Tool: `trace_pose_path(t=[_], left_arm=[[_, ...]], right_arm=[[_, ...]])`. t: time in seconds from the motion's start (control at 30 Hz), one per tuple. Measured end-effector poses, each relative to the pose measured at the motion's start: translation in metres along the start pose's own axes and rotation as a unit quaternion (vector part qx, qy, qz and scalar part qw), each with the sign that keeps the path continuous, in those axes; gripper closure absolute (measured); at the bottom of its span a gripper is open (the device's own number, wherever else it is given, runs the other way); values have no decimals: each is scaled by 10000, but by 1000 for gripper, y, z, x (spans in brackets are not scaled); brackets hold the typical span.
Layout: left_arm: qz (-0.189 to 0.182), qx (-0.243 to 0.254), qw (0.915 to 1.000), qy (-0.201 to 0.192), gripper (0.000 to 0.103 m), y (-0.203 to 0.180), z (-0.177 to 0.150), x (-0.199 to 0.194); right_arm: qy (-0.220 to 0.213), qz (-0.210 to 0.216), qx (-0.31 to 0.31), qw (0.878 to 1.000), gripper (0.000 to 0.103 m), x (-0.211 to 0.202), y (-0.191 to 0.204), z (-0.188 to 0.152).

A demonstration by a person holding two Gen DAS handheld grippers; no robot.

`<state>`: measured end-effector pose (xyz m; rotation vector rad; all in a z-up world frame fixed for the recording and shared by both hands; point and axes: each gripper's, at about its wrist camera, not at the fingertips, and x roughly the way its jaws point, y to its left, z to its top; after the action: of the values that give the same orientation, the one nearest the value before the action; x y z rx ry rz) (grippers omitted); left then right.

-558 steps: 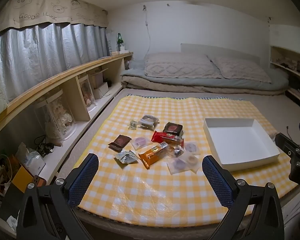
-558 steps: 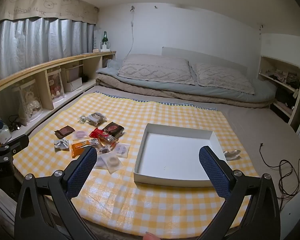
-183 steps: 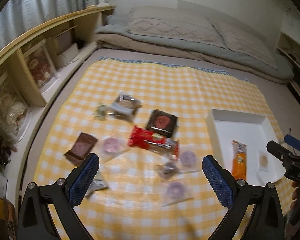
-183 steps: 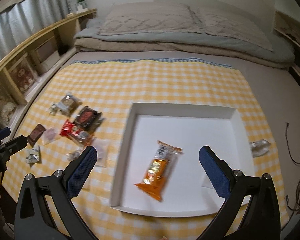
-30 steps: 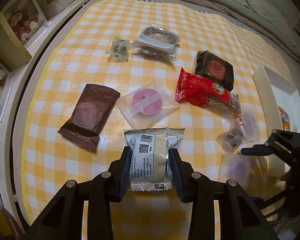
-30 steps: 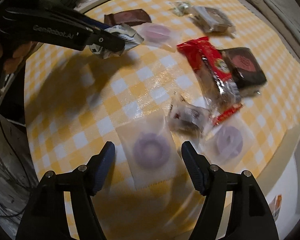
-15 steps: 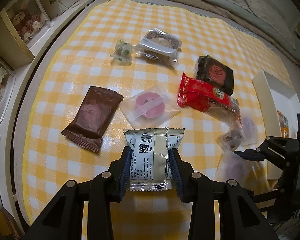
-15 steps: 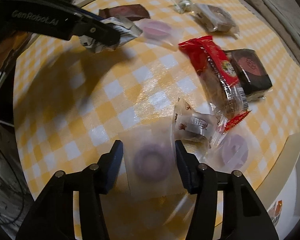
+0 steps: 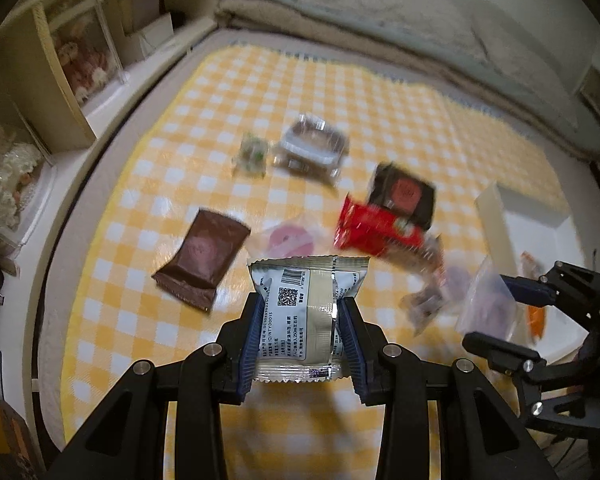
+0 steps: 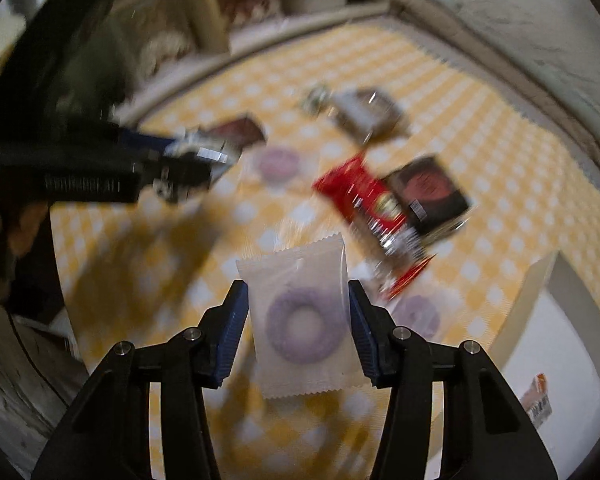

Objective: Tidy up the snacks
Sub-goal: 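Lift both packets and carry them toward the white tray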

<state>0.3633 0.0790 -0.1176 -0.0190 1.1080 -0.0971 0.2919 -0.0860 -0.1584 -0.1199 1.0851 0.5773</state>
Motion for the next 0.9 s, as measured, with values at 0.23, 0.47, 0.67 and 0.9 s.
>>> trace_pose_path(t=[0.23,0.47,0.67,0.9], left_arm=[[-90,-10,9977,-674,65,-18,-10,-57],[-208,135,9917,-1260,65,-52,-23,-107],[-415,377,9869,-1512,65,-93,-28,-124],[-838,678,9820,-1552,65,-151,-26,-122]], right_arm=[[-787,-290,431,9955,53,-53,-4,10],[-1486,-632,786,9837,52,-107,-14,4],[-1877,-983,1276,9689,52,-146,-40,-11],[-2114,-1408,1771,9508,52,-186,-85,-41]])
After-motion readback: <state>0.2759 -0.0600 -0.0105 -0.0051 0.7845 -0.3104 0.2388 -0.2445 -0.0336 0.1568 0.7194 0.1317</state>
